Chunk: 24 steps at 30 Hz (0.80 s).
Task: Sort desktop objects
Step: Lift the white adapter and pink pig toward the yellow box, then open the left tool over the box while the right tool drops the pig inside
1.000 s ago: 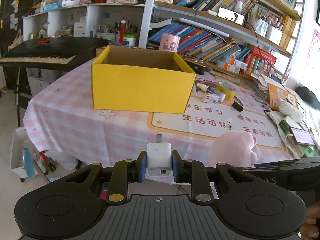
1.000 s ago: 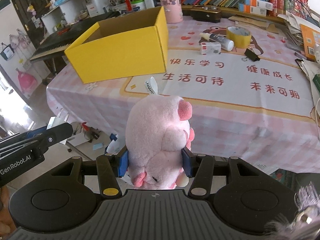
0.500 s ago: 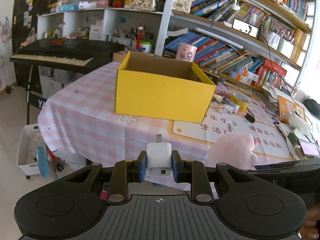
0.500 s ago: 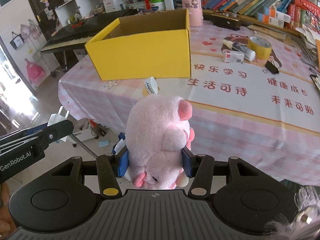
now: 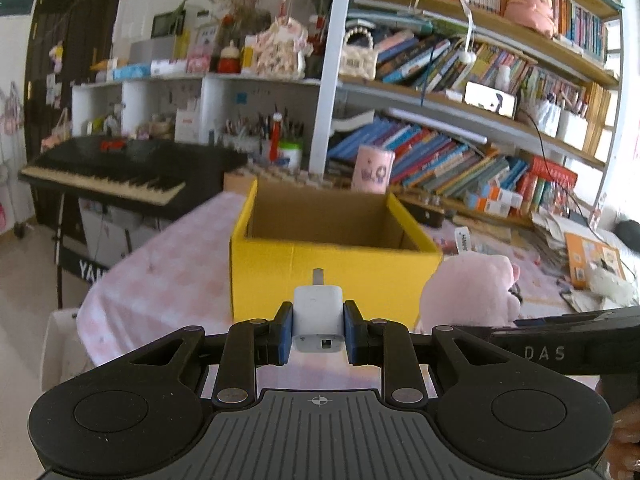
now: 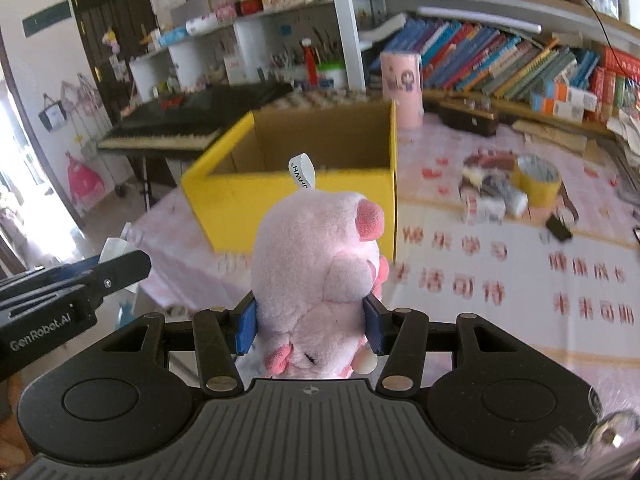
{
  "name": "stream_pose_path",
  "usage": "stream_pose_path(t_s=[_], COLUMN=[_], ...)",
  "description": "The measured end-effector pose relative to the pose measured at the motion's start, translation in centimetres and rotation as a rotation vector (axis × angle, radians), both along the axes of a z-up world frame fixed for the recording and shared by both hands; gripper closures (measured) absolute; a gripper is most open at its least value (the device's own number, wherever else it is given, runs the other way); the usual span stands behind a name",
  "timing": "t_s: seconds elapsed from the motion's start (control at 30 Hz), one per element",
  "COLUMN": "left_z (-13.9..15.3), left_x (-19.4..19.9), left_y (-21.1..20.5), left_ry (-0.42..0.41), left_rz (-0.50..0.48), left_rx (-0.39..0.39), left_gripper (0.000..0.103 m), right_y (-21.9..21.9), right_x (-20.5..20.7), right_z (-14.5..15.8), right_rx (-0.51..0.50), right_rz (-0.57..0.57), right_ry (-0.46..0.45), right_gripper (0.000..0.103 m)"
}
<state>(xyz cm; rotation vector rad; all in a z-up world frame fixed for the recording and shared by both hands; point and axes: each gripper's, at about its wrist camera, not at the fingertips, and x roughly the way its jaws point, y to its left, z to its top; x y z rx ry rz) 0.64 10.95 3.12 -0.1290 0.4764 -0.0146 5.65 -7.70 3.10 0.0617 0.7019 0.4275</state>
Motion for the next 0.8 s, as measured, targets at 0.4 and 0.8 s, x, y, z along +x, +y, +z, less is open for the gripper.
stream_pose_path(t_s=[0.4, 0.8], left_z=[2.2, -0.5], left_x=[8.9, 16.9], left_y=[-0.9, -1.5], left_ry=[-0.070, 0.050], left_rz=[0.024, 0.080], left_rx=[0.061, 0.129], left_gripper=[0.079, 0.079], right_y=[0.0, 2.7], right_x=[10.5, 21.2], right_z=[4.4, 2.3], right_rx=[0.031, -0.079], right_rz=[0.049, 0.193], right_ry=[-0.124, -0.057], right_gripper=[0.054, 0.054])
